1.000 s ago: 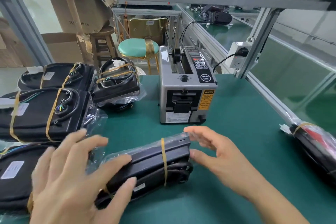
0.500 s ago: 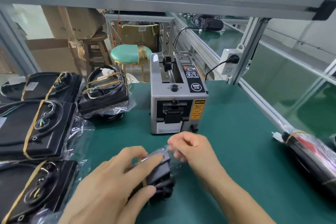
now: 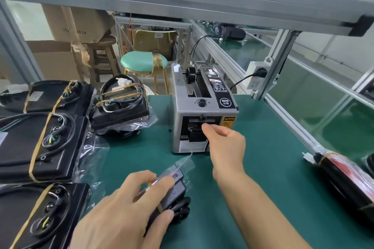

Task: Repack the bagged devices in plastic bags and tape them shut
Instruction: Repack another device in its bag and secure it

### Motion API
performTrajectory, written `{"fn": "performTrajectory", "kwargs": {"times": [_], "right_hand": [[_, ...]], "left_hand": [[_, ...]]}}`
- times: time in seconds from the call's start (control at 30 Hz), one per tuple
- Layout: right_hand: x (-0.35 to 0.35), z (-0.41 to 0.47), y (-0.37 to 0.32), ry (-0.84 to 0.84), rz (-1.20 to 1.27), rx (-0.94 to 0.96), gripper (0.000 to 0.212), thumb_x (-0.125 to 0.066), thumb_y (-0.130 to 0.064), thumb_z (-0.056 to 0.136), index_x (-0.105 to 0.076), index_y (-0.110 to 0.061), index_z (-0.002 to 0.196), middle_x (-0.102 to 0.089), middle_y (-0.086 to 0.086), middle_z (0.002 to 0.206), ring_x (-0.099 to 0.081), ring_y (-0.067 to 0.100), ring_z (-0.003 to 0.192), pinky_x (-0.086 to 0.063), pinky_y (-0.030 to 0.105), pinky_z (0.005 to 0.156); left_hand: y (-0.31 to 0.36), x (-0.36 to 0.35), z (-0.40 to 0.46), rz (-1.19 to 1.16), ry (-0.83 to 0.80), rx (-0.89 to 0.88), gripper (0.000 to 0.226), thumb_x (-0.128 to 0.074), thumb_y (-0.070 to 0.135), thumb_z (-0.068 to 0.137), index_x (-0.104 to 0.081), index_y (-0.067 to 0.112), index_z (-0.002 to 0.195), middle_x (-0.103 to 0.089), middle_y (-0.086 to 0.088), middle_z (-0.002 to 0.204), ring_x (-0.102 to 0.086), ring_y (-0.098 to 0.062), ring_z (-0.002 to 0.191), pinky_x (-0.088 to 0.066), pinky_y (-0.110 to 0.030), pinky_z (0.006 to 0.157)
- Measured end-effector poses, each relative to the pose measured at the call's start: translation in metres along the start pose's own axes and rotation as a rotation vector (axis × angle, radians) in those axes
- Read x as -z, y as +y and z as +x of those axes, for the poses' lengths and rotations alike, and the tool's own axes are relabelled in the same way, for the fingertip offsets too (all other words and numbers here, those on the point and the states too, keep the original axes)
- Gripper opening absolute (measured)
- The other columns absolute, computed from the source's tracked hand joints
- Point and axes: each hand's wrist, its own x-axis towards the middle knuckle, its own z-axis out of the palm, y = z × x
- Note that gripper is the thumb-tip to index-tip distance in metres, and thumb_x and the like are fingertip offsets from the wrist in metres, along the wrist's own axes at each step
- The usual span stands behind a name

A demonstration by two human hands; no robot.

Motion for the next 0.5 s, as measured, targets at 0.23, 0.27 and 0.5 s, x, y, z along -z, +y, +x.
{"fn": "performTrajectory", "kwargs": {"times": [0.23,0.27,0.5], "right_hand": [[-0.013,0.001,-0.009,0.112,0.116,-0.239,0.007,-0.074,-0.012,0.08,-0.068,-0.01,0.084,-0.055,0.001,0.067,-0.039,0.011,0.052,-0.033,0.022,0.05],[-0.014,0.001,-0.011,0.119,0.128,-0.268,0.007,-0.073,-0.01,0.08,-0.066,-0.009,0.083,-0.051,0.0,0.063,-0.037,0.011,0.05,-0.031,0.021,0.046],[0.01,-0.001,-0.019,-0.161,0.373,-0.412,0.038,-0.058,-0.005,0.088,-0.037,-0.021,0.061,-0.03,-0.009,0.044,-0.023,0.003,0.035,-0.019,0.015,0.035]], "left_hand": [[-0.003,-0.008,-0.005,-0.098,-0.067,-0.019,0.037,-0.044,0.048,0.07,-0.05,0.043,0.105,-0.049,0.019,0.098,-0.062,-0.003,0.056,-0.047,-0.015,0.04],[-0.002,-0.008,-0.006,-0.112,-0.089,-0.011,0.036,-0.044,0.048,0.07,-0.05,0.043,0.105,-0.051,0.018,0.097,-0.063,-0.003,0.056,-0.047,-0.016,0.039],[-0.003,-0.006,-0.008,-0.107,-0.049,0.035,0.035,-0.046,0.048,0.07,-0.058,0.04,0.103,-0.055,0.016,0.098,-0.061,-0.007,0.053,-0.044,-0.016,0.036]]}}
